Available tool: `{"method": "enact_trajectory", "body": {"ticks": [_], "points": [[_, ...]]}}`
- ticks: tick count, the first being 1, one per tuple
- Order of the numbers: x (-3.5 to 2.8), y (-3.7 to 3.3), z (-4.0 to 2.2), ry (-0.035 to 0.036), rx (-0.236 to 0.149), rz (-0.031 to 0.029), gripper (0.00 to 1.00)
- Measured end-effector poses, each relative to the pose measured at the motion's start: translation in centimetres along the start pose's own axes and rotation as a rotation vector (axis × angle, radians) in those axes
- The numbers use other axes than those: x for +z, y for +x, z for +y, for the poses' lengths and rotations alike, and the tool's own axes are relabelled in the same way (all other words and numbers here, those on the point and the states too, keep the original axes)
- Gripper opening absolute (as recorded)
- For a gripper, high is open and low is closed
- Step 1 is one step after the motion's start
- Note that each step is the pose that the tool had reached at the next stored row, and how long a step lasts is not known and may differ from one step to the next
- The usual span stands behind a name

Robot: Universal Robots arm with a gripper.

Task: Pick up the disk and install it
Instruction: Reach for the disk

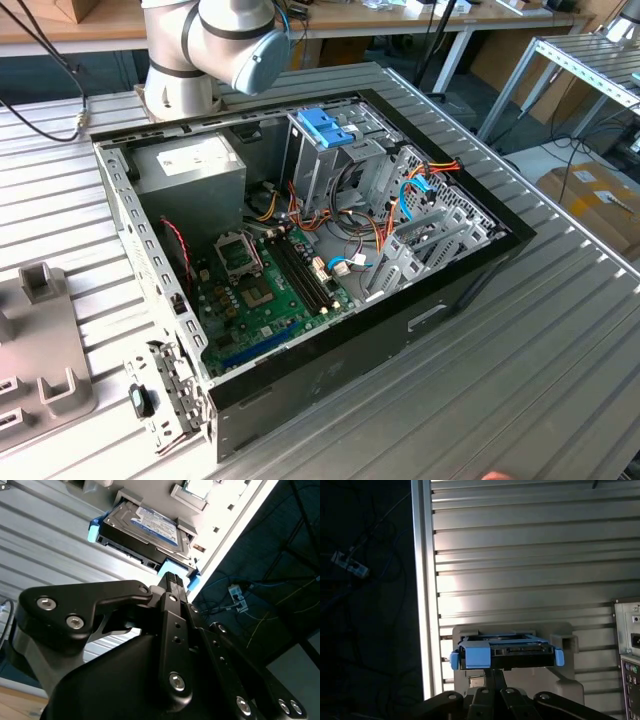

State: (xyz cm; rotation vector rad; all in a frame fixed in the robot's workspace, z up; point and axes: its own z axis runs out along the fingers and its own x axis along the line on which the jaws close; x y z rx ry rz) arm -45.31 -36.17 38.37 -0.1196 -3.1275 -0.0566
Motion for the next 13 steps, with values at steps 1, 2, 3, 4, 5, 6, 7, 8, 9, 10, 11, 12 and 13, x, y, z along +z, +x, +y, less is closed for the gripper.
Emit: {"method": "enact_trajectory", "body": {"ticks": [1,2,3,4,5,6,7,8,9,10,11,12,13], "points": [[0.01,0.0,0.0,0.0012,0.0,0.0048,0.11],[0.03,0.0,-0.01,0.0031,0.0,0.008,0.11],[0.03,0.0,-0.01,0.004,0.0,0.008,0.11],[0.03,0.0,-0.01,0.0044,0.0,0.008,0.11],[0.02,0.0,-0.01,0.0049,0.0,0.0081,0.11],[0.03,0.0,-0.01,0.0055,0.0,0.008,0.11],[0.03,0.0,0.01,0.0083,0.0,0.0077,0.11],[0.02,-0.01,0.0,0.0158,0.001,0.0074,0.11],[0.04,0.0,0.0,0.0206,0.001,0.0072,0.11],[0.06,0.0,0.0,0.0249,0.001,0.007,0.11],[0.08,0.0,0.0,0.0278,0.001,0.0068,0.11],[0.11,0.0,0.0,0.0326,0.001,0.0068,0.11],[0.15,0.0,0.0,0.0343,0.001,0.0068,0.11]]}}
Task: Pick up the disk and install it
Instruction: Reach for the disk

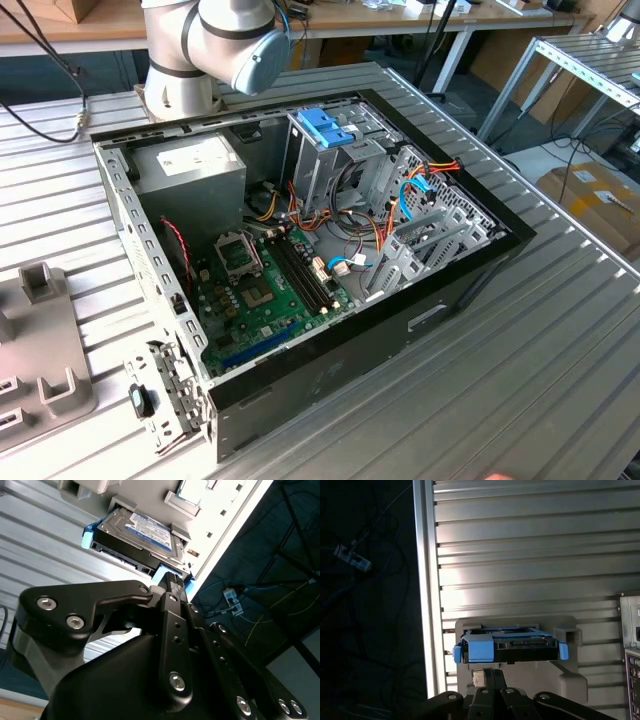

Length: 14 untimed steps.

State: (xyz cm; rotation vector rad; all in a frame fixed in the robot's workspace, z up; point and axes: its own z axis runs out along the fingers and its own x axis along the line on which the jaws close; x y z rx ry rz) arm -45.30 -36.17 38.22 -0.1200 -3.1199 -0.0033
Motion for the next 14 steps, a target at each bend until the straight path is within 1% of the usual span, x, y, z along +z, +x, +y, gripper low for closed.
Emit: {"method": "enact_trajectory", "body": {"ticks": [2,6,9,10,11,12,14], "points": [[0.03,0.0,0.0,0.0019,0.0,0.0002,0.11],[0.05,0.0,0.01,0.0019,0.0,0.0001,0.11],[0.19,-0.01,0.01,0.0018,0.0,0.0,0.11],[0.36,0.0,0.05,0.0042,0.0,0.0,0.11],[0.67,0.0,0.08,0.0074,-0.001,-0.0003,0.11],[0.82,-0.05,0.13,0.0089,-0.001,-0.0004,0.11],[0.84,-0.05,0.13,0.0091,-0.001,-0.0004,0.11]]}}
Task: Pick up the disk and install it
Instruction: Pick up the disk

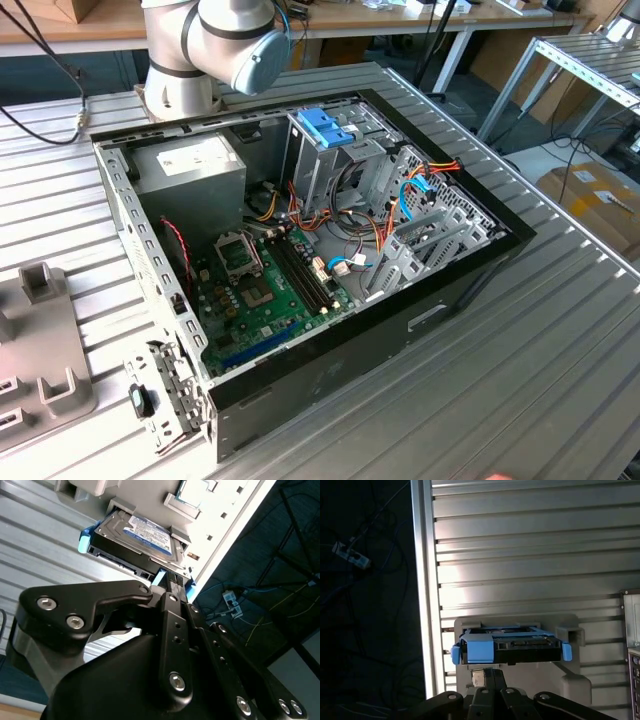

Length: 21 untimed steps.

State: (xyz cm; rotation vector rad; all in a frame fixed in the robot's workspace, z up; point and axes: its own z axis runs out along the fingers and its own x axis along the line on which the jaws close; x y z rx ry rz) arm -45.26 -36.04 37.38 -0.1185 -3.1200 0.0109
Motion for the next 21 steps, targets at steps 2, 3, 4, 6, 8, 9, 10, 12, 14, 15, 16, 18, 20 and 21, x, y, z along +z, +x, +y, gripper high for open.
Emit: {"method": "enact_trajectory", "body": {"ticks": [2,3,4,6,8,9,10,12,14,15,16,18,20,21], "points": [[0.18,-0.01,0.0,0.0,0.0,0.0,0.11],[0.19,-0.01,0.0,0.0,0.0,0.0,0.11],[0.19,-0.01,0.0,0.0,0.0,-0.0001,0.11],[0.19,-0.01,0.0,-0.0001,0.0,0.0,0.11],[0.19,-0.01,0.0,0.0,0.0,0.0,0.11],[0.19,-0.01,0.0,0.0,0.0,0.0,0.11],[0.19,-0.01,0.0,0.0,0.0,0.0,0.11],[0.2,0.0,0.0,-0.0001,0.0,0.0,0.11],[0.2,-0.01,0.0,0.0,-0.003,-0.0001,0.11],[0.2,-0.01,0.0,0.0001,-0.009,-0.0001,0.11],[0.2,-0.01,0.0,0.0002,-0.014,-0.0001,0.11],[0.2,-0.01,0.0,0.0005,-0.032,-0.0003,0.11],[0.2,-0.01,0.0,0.001,-0.056,-0.0005,0.11],[0.21,-0.01,0.0,0.0013,-0.071,-0.0006,0.11]]}}
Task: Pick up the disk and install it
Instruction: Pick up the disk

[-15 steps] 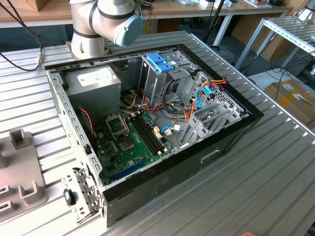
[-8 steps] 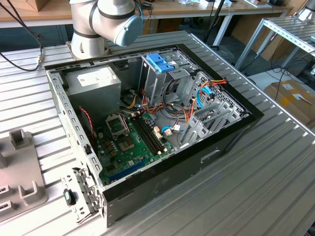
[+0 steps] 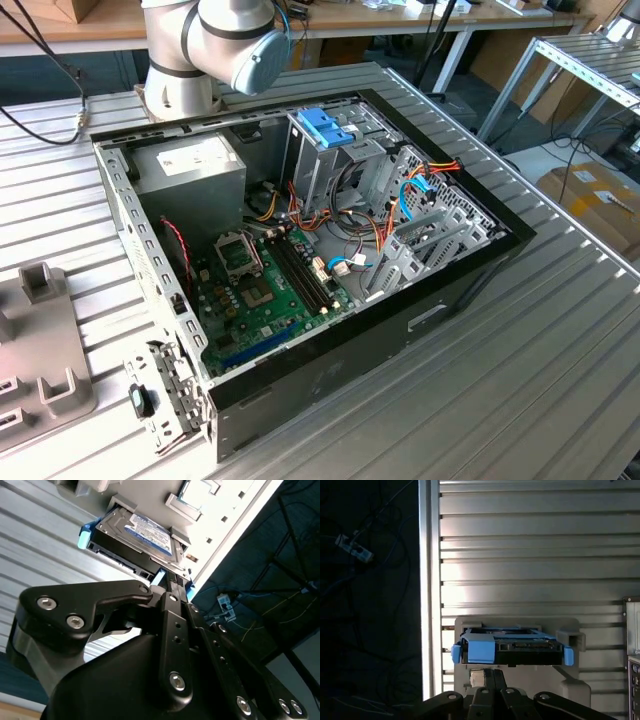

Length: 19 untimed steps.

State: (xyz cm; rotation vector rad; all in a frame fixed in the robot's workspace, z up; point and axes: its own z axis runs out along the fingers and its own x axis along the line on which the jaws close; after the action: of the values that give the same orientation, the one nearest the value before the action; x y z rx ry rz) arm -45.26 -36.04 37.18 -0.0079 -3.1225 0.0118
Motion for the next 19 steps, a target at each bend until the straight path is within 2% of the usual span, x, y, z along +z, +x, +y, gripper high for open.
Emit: {"method": "enact_trajectory", "body": {"ticks": [3,7,11,13,19], "points": [[0.01,0.0,0.0,0.0007,-0.039,-0.0003,0.11],[0.01,0.0,0.0,0.0026,-0.134,-0.0009,0.11],[0.01,0.0,0.0,0.0034,-0.178,-0.0013,0.11],[0.02,0.0,0.0,0.0041,-0.215,-0.0017,0.11],[0.02,0.0,0.01,0.0056,-0.291,-0.0022,0.11]]}}
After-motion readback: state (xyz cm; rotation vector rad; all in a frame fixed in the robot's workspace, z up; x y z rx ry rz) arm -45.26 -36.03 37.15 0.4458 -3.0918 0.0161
